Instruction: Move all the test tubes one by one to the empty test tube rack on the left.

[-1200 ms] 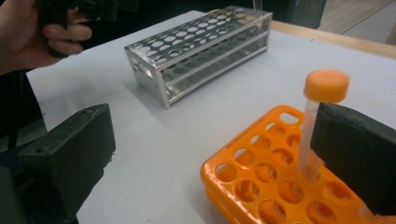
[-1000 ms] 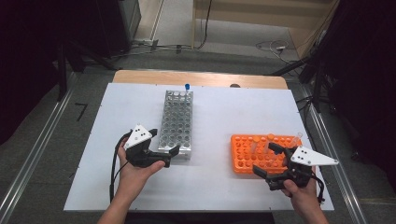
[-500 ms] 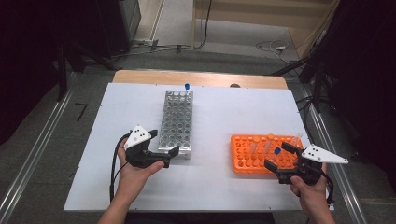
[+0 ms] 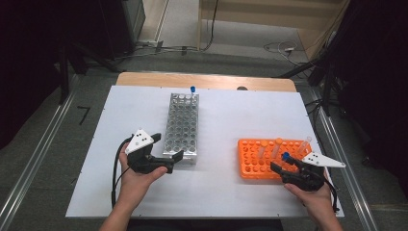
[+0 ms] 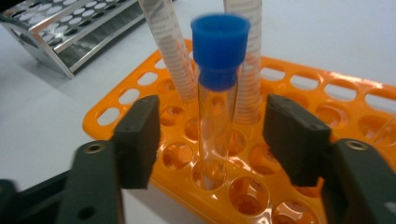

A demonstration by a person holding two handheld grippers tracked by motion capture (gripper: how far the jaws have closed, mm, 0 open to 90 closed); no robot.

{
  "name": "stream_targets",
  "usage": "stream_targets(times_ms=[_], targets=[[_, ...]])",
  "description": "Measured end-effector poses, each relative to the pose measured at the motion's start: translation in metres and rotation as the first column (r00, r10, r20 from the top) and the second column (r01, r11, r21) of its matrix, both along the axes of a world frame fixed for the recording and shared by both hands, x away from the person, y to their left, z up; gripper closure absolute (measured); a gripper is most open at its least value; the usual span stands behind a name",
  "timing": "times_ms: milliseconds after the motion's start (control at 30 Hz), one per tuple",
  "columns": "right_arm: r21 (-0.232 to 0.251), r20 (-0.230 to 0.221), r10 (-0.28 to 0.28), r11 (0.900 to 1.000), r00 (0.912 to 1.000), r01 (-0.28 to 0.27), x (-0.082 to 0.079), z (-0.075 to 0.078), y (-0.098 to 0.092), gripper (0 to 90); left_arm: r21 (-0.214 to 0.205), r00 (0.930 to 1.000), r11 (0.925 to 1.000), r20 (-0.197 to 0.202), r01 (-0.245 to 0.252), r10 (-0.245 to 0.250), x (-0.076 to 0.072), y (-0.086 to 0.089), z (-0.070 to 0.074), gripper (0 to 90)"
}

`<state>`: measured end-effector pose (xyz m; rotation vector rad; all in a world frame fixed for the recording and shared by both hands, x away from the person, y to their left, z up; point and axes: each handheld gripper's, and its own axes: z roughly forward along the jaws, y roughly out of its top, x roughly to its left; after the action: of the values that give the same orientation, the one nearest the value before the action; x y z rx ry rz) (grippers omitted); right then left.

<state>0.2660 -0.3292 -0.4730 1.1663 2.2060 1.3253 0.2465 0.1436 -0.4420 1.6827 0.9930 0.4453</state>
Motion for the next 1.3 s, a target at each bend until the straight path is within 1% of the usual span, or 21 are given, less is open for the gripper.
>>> stream_targets(times_ms=[133, 233, 267, 333, 367, 433, 467, 500, 533, 600, 700, 933, 1000, 1100, 1200, 1267, 1300], targets=[[-0.015, 0.000, -0.008, 0.9999, 1.0000, 0.008, 0.001, -0.004, -0.003, 47.1, 0.005, 1.0000, 1.0000, -0.003, 0.002, -0.002, 0.001, -0.001, -0.001, 0.0], [-0.016, -0.009, -0.011, 0.9998, 0.9999, 0.011, 0.002, -0.007, -0.006, 52.9, 0.009, 1.0000, 1.0000, -0.002, 0.003, -0.003, 0.001, -0.001, -0.001, 0.0], [-0.019, -0.006, -0.007, 0.9998, 1.0000, 0.007, 0.001, -0.008, -0.006, 57.7, 0.010, 1.0000, 0.9999, -0.002, 0.004, -0.004, 0.001, -0.001, -0.001, 0.0], [-0.024, -0.004, -0.003, 0.9997, 1.0000, 0.003, 0.001, -0.009, -0.006, 58.5, 0.010, 1.0000, 1.0000, -0.003, 0.002, -0.002, 0.001, -0.001, -0.001, 0.0], [-0.034, 0.002, -0.004, 0.9994, 1.0000, 0.004, 0.000, -0.009, -0.006, 59.4, 0.010, 1.0000, 0.9999, -0.003, 0.002, -0.002, 0.001, -0.001, -0.001, 0.0], [-0.035, 0.007, 0.003, 0.9994, 1.0000, -0.003, 0.000, -0.008, -0.006, 61.2, 0.010, 1.0000, 0.9999, -0.002, 0.002, -0.002, 0.001, -0.001, -0.001, 0.0], [-0.034, 0.011, 0.016, 0.9993, 0.9998, -0.015, -0.002, -0.008, -0.007, 67.0, 0.010, 1.0000, 0.9999, -0.002, 0.003, -0.003, 0.001, -0.001, -0.001, 0.0], [-0.034, 0.011, 0.016, 0.9993, 0.9998, -0.015, -0.002, -0.008, -0.007, 67.0, 0.012, 1.0000, 0.9999, -0.002, 0.003, -0.003, 0.001, -0.001, -0.001, 0.0], [-0.033, 0.012, 0.025, 0.9992, 0.9996, -0.025, -0.002, -0.008, -0.007, 68.7, 0.012, 1.0000, 0.9999, -0.003, 0.004, -0.004, 0.000, -0.002, -0.001, 0.0], [-0.046, 0.017, 0.040, 0.9982, 0.9991, -0.039, -0.003, -0.008, -0.005, 73.1, 0.014, 1.0000, 0.9999, -0.003, 0.004, -0.004, 0.000, -0.002, -0.001, 0.0], [-0.060, 0.023, 0.050, 0.9971, 0.9985, -0.048, -0.004, -0.008, -0.002, 74.5, 0.016, 1.0000, 0.9999, -0.004, 0.004, -0.004, 0.000, -0.002, -0.001, 0.0], [-0.061, 0.028, 0.059, 0.9965, 0.9979, -0.057, -0.004, -0.006, -0.002, 75.0, 0.015, 1.0000, 0.9999, 0.000, 0.006, -0.006, 0.000, -0.002, -0.001, 0.0], [-0.053, 0.036, 0.059, 0.9970, 0.9976, -0.057, -0.005, -0.003, -0.002, 75.0, 0.012, 1.0000, 0.9999, 0.000, 0.008, -0.008, 0.000, -0.003, 0.000, 0.0], [-0.045, 0.066, 0.054, 0.9977, 0.9964, -0.051, -0.008, 0.004, -0.003, 75.0, 0.011, 1.0000, 0.9999, 0.000, 0.007, -0.007, -0.001, -0.004, 0.000, 0.0], [-0.033, 0.086, 0.040, 0.9988, 0.9955, -0.038, -0.011, 0.011, -0.003, 75.0, 0.010, 0.9999, 0.9999, 0.001, 0.013, -0.013, -0.001, -0.005, 0.001, 0.0], [-0.007, 0.095, 0.045, 0.9990, 0.9945, -0.044, -0.013, 0.015, -0.003, 75.1, 0.011, 0.9998, 0.9998, 0.005, 0.018, -0.018, -0.001, -0.007, 0.002, 0.0], [-0.005, 0.099, 0.046, 0.9989, 0.9940, -0.046, -0.014, 0.017, -0.002, 75.1, 0.010, 0.9998, 0.9998, 0.003, 0.019, -0.019, -0.001, -0.007, 0.002, 0.0]])
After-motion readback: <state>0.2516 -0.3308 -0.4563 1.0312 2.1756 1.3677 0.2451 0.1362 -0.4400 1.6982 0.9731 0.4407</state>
